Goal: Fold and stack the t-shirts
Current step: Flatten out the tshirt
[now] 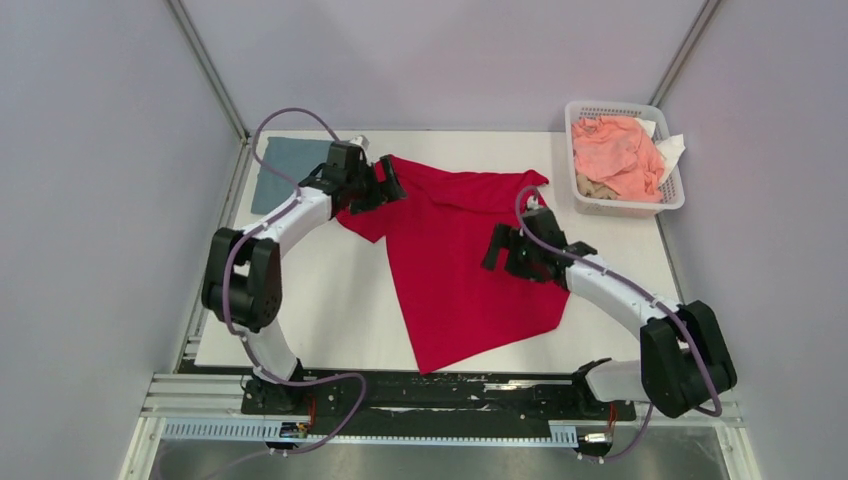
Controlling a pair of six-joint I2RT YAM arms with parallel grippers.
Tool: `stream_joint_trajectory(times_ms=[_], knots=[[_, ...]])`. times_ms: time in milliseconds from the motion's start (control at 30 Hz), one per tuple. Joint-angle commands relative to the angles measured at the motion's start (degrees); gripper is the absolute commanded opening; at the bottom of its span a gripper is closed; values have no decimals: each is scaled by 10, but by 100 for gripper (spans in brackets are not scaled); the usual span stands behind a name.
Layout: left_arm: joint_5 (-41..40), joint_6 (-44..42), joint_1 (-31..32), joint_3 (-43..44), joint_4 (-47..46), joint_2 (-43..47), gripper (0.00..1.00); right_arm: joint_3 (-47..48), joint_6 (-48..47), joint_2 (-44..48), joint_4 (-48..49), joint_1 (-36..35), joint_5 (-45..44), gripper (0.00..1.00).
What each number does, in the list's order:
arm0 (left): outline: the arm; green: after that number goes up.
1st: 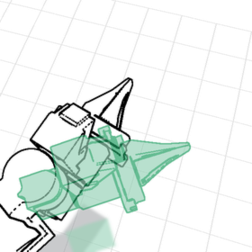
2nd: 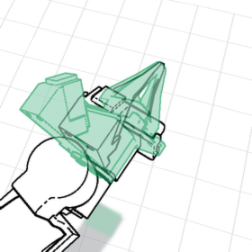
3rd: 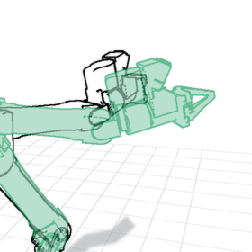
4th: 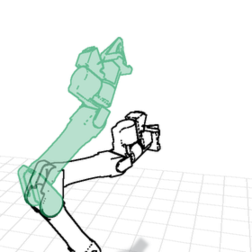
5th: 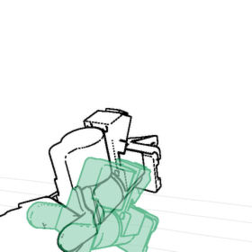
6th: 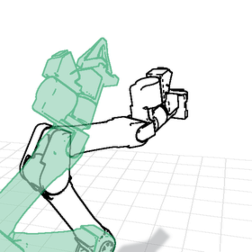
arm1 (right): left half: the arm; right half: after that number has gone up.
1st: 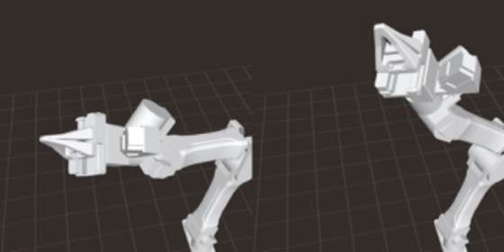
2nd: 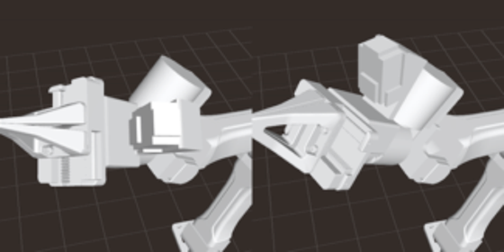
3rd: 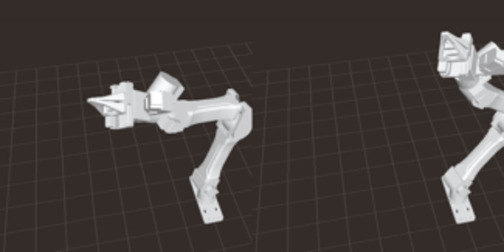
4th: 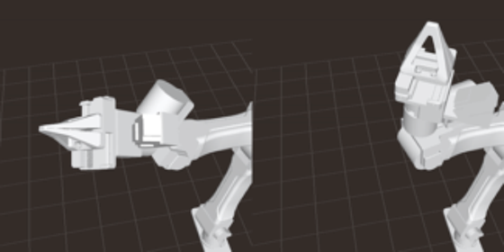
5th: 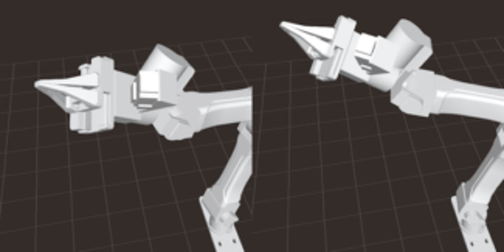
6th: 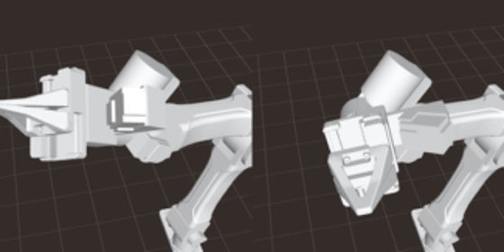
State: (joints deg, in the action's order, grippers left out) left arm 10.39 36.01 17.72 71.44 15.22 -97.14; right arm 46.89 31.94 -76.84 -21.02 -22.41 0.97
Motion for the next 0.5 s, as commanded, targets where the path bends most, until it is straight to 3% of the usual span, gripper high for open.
stream_joint_trajectory(times_ms=[0, 200, 467], knots=[[56, -3, 20, 45, 0, -81, 100, -98, 68, 51, -11, -22, 41, 100], [68, 12, 49, -9, -37, -108, 100, -129, 63, 48, -11, -21, -30, 100], [95, 78, 120, -195, -137, -76, 100, 34, 38, -166, -14, 6, -95, 100]])
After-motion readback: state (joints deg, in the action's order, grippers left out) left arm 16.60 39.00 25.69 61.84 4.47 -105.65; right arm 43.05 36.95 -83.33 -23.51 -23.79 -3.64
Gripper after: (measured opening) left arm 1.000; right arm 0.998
